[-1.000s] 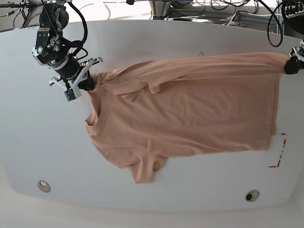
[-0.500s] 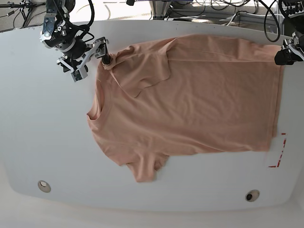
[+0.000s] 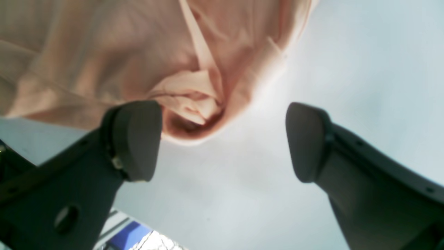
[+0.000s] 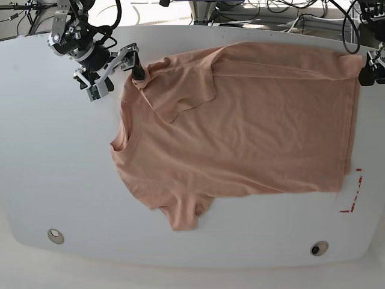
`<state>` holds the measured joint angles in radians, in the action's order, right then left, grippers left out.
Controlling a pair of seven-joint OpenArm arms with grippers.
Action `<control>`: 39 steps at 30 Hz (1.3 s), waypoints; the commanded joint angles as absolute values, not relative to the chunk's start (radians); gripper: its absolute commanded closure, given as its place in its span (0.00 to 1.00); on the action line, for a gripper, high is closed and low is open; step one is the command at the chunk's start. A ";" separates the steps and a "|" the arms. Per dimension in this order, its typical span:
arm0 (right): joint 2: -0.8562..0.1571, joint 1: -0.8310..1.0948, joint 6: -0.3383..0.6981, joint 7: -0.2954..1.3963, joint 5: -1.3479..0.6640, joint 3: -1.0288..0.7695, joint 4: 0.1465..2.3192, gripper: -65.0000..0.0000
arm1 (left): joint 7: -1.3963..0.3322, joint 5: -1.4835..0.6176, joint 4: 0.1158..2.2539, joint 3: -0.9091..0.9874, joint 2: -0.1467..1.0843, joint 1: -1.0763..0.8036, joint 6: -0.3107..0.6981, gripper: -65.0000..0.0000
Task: Fold the T-shirt properly
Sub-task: 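Release the right gripper and move it to the shirt hem corner, then grasp the hem corners with both grippers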
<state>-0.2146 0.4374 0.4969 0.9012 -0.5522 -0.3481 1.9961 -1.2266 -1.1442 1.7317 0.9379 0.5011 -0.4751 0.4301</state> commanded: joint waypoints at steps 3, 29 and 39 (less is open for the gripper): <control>-0.259 0.354 0.489 0.940 -0.564 -0.410 2.011 0.17 | -1.204 -1.170 1.745 0.946 0.555 -0.387 0.432 0.39; -0.288 -0.294 0.492 0.944 -0.564 -0.329 1.382 0.17 | -1.198 -0.817 1.523 0.757 0.568 0.185 0.430 0.39; -0.318 -0.496 0.493 0.723 -0.564 -0.193 0.964 0.17 | -1.196 -0.734 1.411 0.711 0.567 0.317 0.430 0.39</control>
